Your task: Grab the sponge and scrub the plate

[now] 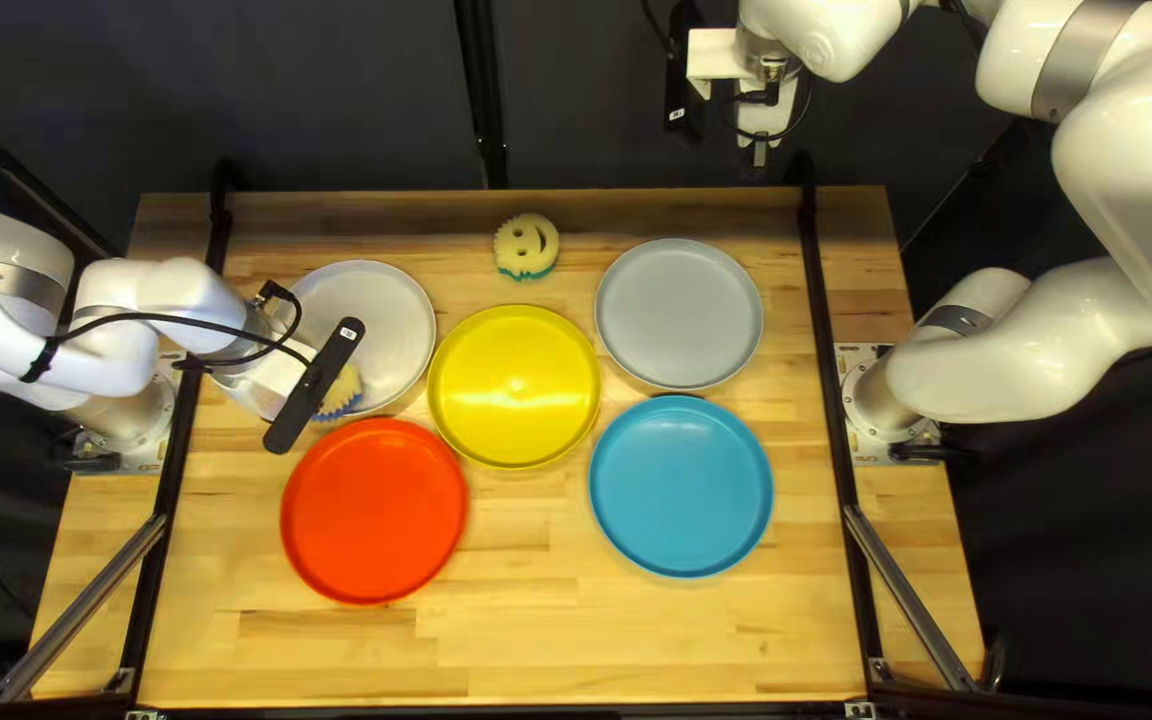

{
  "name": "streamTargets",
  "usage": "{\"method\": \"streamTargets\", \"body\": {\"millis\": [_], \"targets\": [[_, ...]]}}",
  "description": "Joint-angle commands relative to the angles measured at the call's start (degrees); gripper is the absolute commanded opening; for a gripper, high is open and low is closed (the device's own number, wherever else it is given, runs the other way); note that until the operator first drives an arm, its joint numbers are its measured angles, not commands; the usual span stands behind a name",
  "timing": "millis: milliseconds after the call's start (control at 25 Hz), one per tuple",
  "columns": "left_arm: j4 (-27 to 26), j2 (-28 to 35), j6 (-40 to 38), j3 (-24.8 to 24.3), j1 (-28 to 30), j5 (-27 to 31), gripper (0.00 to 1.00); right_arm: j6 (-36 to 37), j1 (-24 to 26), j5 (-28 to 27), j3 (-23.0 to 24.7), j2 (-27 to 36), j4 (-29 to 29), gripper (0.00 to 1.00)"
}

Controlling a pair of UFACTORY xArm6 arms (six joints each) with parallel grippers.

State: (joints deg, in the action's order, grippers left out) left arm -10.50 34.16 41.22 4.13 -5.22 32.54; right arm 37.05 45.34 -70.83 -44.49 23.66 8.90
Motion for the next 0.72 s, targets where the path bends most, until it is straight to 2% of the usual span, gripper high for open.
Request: {"method": "streamTargets", "body": {"millis": [40,200,360,560,720], "targets": [[-2.91,-0.59,7.55,-0.30,-6.00,0.83,0.00,0.00,0.00,0.00,0.00,0.00,0.00,1.00],[-3.81,-0.73,12.16,0.43,-10.68,2.71,0.00,0.00,0.00,0.00,0.00,0.00,0.00,1.00],[-4.33,-1.00,14.13,1.30,-12.82,3.81,0.00,0.00,0.00,0.00,0.00,0.00,0.00,1.00],[-6.68,-4.74,10.93,2.67,-7.04,0.76,0.00,0.00,0.00,0.00,0.00,0.00,0.00,1.00],[-10.59,-7.58,8.07,2.64,-0.30,-3.04,0.00,0.00,0.00,0.00,0.00,0.00,0.00,1.00]]}}
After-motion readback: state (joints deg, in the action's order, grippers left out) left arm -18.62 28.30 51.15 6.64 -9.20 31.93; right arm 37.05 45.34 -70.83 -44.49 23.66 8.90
